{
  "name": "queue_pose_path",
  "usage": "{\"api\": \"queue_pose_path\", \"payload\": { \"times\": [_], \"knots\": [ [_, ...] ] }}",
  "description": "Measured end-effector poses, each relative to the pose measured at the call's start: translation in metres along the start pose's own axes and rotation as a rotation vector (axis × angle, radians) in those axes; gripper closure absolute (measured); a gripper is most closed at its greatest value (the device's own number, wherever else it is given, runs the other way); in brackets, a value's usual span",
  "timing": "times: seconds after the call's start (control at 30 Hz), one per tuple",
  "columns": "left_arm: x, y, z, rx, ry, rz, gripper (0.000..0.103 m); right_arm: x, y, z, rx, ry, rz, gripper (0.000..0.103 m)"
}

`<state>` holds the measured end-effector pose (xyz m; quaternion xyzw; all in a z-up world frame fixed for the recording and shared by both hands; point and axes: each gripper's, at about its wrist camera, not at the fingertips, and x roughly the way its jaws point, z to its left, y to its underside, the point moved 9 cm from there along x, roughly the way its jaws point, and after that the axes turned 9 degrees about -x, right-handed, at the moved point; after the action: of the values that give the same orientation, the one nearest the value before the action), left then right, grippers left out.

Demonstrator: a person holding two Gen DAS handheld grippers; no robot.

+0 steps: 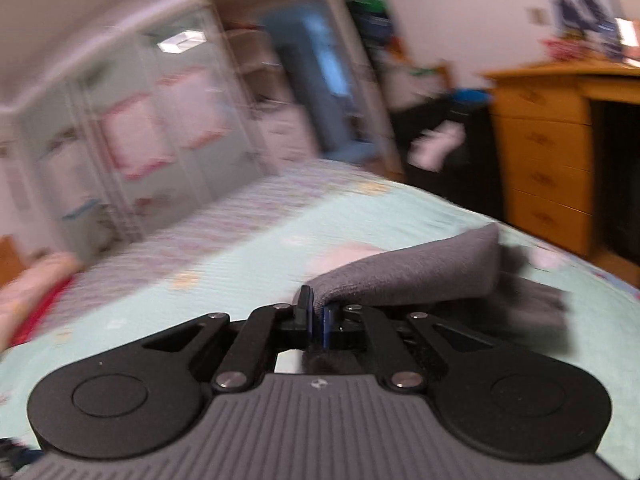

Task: Fold clothes

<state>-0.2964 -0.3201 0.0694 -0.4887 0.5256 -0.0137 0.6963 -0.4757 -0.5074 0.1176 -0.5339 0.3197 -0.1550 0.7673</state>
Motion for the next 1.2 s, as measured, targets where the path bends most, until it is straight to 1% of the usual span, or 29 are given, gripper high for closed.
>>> {"api": "queue_pose_path", "payload": {
  "times": [0.07,0.13,0.2,0.27,0.33,0.37,0.4,0.47,0.5,0.57,0.6,0.63,0.7,0.83,0.9,1.0,1.07,1.1,1.17,1.2],
  "knots": [
    [-0.016,-0.001,0.021,-0.028,-0.008,-0.024,0.005,-0.017,-0.005,0.045,-0.039,-0.113,-0.017,0.100],
    [-0.034,-0.002,0.044,-0.064,-0.012,-0.045,0.005,-0.037,-0.004,0.081,-0.072,-0.208,-0.020,0.100],
    [-0.050,-0.001,0.062,-0.097,-0.009,-0.068,0.005,-0.060,0.004,0.107,-0.058,-0.316,-0.015,0.100],
    [-0.063,0.000,0.075,-0.114,-0.001,-0.080,0.005,-0.082,0.019,0.135,-0.075,-0.414,-0.004,0.100],
    [-0.071,0.003,0.083,-0.108,0.004,-0.085,0.005,-0.098,0.044,0.161,-0.098,-0.503,0.054,0.100],
    [-0.075,0.005,0.086,-0.103,0.006,-0.089,0.005,-0.101,0.061,0.171,-0.108,-0.523,0.099,0.100],
    [-0.078,0.006,0.088,-0.093,0.004,-0.092,0.005,-0.101,0.081,0.180,-0.130,-0.523,0.147,0.100],
    [-0.080,0.010,0.087,-0.057,-0.011,-0.090,0.005,-0.099,0.119,0.190,-0.189,-0.486,0.218,0.099],
    [-0.079,0.013,0.084,-0.036,-0.016,-0.085,0.005,-0.099,0.136,0.194,-0.212,-0.465,0.250,0.096],
    [-0.076,0.021,0.075,-0.001,-0.002,-0.068,0.005,-0.104,0.152,0.193,-0.216,-0.454,0.288,0.094],
    [-0.075,0.024,0.070,0.015,0.008,-0.059,0.005,-0.110,0.155,0.190,-0.220,-0.438,0.289,0.080],
    [-0.074,0.027,0.063,0.028,0.019,-0.052,0.005,-0.117,0.153,0.186,-0.218,-0.415,0.279,0.062],
    [-0.073,0.030,0.048,0.045,0.049,-0.046,0.005,-0.132,0.149,0.176,-0.206,-0.373,0.263,0.044],
    [-0.076,0.037,0.013,0.112,0.098,-0.056,0.005,-0.150,0.137,0.143,-0.160,-0.261,0.273,0.040],
    [-0.081,0.041,-0.005,0.165,0.115,-0.069,0.005,-0.144,0.132,0.125,-0.108,-0.171,0.312,0.040],
    [-0.088,0.048,-0.028,0.237,0.137,-0.089,0.004,-0.145,0.131,0.101,-0.068,-0.069,0.346,0.040],
    [-0.089,0.051,-0.038,0.275,0.140,-0.099,0.004,-0.153,0.136,0.078,-0.054,-0.027,0.346,0.040],
    [-0.087,0.051,-0.043,0.291,0.141,-0.099,0.004,-0.157,0.138,0.071,-0.043,-0.026,0.346,0.040],
    [-0.083,0.050,-0.055,0.314,0.146,-0.093,0.004,-0.163,0.139,0.065,-0.017,-0.031,0.343,0.040],
    [-0.081,0.048,-0.062,0.330,0.153,-0.094,0.004,-0.156,0.141,0.067,-0.008,-0.026,0.344,0.040]
  ]
}}
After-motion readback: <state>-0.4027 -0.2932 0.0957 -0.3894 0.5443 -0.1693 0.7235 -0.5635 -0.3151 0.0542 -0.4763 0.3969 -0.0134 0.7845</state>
